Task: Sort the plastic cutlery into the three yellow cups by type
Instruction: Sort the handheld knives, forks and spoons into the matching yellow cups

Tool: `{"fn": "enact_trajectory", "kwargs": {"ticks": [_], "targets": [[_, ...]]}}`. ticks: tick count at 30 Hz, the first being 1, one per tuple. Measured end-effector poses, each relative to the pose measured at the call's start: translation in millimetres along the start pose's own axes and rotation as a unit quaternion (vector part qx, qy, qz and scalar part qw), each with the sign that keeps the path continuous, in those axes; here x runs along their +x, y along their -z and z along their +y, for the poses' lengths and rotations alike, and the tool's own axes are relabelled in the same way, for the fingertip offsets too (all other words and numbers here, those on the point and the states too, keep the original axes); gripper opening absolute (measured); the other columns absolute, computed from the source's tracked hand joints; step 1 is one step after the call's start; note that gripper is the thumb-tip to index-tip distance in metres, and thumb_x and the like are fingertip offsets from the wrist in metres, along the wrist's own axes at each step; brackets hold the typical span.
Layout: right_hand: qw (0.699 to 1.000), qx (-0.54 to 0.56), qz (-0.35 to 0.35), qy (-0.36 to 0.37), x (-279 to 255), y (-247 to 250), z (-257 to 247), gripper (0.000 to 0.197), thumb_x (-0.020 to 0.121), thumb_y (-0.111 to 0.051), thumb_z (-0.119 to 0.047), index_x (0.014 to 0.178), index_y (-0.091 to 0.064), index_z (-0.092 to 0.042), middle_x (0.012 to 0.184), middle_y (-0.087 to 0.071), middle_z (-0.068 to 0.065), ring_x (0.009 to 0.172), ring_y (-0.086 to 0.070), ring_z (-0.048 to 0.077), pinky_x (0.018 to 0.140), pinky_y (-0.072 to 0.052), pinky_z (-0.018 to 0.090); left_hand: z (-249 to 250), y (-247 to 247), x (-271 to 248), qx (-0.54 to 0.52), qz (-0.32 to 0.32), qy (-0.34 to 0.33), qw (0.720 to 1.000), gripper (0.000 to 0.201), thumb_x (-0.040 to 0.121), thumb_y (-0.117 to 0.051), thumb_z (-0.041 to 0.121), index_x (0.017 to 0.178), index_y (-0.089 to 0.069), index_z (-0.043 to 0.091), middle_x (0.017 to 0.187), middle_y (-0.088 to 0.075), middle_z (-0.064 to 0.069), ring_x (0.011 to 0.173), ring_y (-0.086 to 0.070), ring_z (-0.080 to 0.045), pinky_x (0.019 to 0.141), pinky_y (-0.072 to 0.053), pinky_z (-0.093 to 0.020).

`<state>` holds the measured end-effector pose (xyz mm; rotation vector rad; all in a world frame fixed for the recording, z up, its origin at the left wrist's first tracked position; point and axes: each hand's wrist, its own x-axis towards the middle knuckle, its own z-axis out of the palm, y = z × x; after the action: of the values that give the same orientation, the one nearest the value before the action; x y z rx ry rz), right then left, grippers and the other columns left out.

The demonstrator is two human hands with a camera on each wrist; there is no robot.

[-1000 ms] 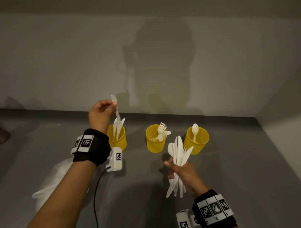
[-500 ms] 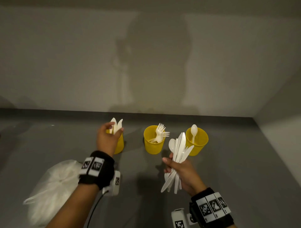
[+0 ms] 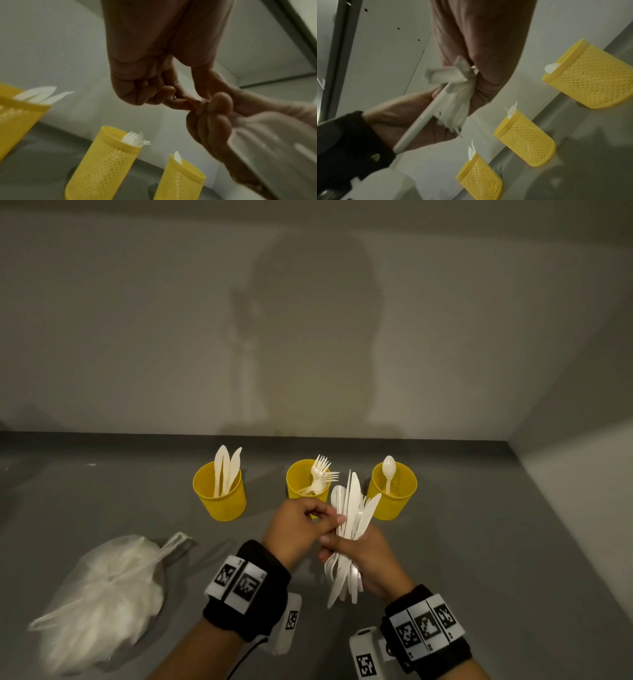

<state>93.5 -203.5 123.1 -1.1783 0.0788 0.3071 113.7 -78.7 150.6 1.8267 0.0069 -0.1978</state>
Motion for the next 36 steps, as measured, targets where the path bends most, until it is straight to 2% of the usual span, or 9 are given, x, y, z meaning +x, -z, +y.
{"fn": "enact_trajectory", "kwargs": {"ticks": [2, 7, 11, 14, 17, 21, 26, 32, 36], "targets": [[0.999, 0.028, -0.017, 0.004, -3.4, 1.5, -2.5, 0.031, 0.079, -0.058, 0.010, 0.104, -0.062, -0.009, 0.065, -0.069, 0.006, 0.051, -0.065, 0.019, 0.053, -0.057, 0.029, -1.5, 5.9, 2.6, -0.015, -0.012, 0.014, 1.000, 0.010, 0.074, -0.074, 0.016, 0.080, -0.070, 0.009, 0.073, -0.066, 0.001, 0.063, -0.061, -0.003, 0.058, -0.045, -0.006], [0.997, 0.078, 0.020, -0.023, -3.5, 5.9, -2.3, 0.031, 0.078, -0.060, -0.016, 0.107, -0.060, -0.007, 0.072, -0.070, 0.012, 0.064, -0.069, 0.027, 0.061, -0.060, 0.038, 0.3, 12.6, 2.0, -0.039, 0.010, 0.024, 0.999, 0.007, 0.077, -0.069, 0.011, 0.084, -0.071, 0.009, 0.078, -0.068, 0.000, 0.070, -0.062, -0.006, 0.069, -0.048, -0.015], [0.997, 0.053, 0.039, -0.027, -4.6, 9.6, -3.0, 0.011, 0.086, -0.056, -0.014, 0.091, -0.064, -0.009, 0.072, -0.070, 0.011, 0.068, -0.070, 0.027, 0.064, -0.059, 0.038, 6.2, 19.7, 5.8, -0.065, 0.057, 0.031, 0.996, 0.007, 0.079, -0.066, 0.007, 0.085, -0.069, 0.006, 0.069, -0.065, -0.002, 0.057, -0.058, -0.005, 0.056, -0.049, -0.011], [0.996, 0.057, 0.054, -0.041, -4.3, 13.8, -4.3, 0.017, 0.090, -0.051, -0.017, 0.083, -0.064, -0.009, 0.073, -0.073, 0.010, 0.068, -0.070, 0.025, 0.063, -0.058, 0.038, 13.3, 34.4, 14.3, -0.146, 0.096, 0.012, 0.984, 0.014, 0.082, -0.059, -0.001, 0.089, -0.064, 0.010, 0.055, -0.065, 0.003, 0.046, -0.058, -0.002, 0.051, -0.050, -0.013], [0.994, 0.033, 0.094, -0.047, -4.5, 22.2, -2.6, 0.020, 0.090, -0.052, -0.023, 0.081, -0.060, -0.007, 0.064, -0.068, 0.008, 0.050, -0.064, 0.023, 0.053, -0.055, 0.035, 19.8, 51.5, 25.1, -0.193, 0.143, -0.023, 0.970, 0.022, 0.086, -0.050, -0.003, 0.084, -0.062, 0.015, 0.051, -0.066, 0.004, 0.050, -0.063, -0.003, 0.052, -0.052, -0.012], [0.991, 0.047, 0.113, -0.052, -2.5, 32.5, 0.3, 0.019, 0.088, -0.056, -0.023, 0.083, -0.052, -0.005, 0.047, -0.055, 0.002, 0.037, -0.049, 0.014, 0.041, -0.045, 0.023, 22.0, 59.2, 37.8, -0.224, 0.133, -0.052, 0.964, 0.024, 0.089, -0.047, -0.002, 0.083, -0.064, 0.013, 0.070, -0.072, 0.003, 0.069, -0.070, -0.006, 0.070, -0.057, -0.015], [0.993, 0.068, 0.091, -0.031, 2.8, 37.4, 0.4, 0.003, 0.085, -0.057, -0.009, 0.087, -0.059, -0.009, 0.057, -0.049, 0.004, 0.042, -0.046, 0.010, 0.042, -0.041, 0.022, 6.1, 50.0, 51.0, -0.308, 0.084, 0.023, 0.947, 0.020, 0.093, -0.046, 0.008, 0.108, -0.059, 0.007, 0.095, -0.067, -0.011, 0.081, -0.070, -0.013, 0.079, -0.057, -0.023], [0.994, 0.055, 0.087, -0.042, 6.2, 44.7, 5.8, 0.020, 0.085, -0.054, 0.003, 0.102, -0.061, -0.006, 0.059, -0.048, 0.005, 0.046, -0.048, 0.009, 0.045, -0.044, 0.021, -7.6, 36.3, 54.0, -0.348, 0.040, 0.056, 0.935, 0.041, 0.090, -0.032, -0.007, 0.126, -0.048, 0.001, 0.116, -0.059, -0.014, 0.114, -0.055, -0.023, 0.099, -0.047, -0.032], [0.993, 0.057, 0.091, -0.043, 9.5, 46.4, 8.7, 0.023, 0.084, -0.054, 0.007, 0.099, -0.062, -0.008, 0.057, -0.050, 0.003, 0.046, -0.049, 0.009, 0.045, -0.045, 0.021, -12.4, 27.1, 63.8, -0.220, 0.085, 0.053, 0.970, 0.035, 0.093, -0.042, 0.014, 0.125, -0.055, 0.008, 0.114, -0.061, -0.008, 0.099, -0.058, -0.012, 0.089, -0.043, -0.026]]}}
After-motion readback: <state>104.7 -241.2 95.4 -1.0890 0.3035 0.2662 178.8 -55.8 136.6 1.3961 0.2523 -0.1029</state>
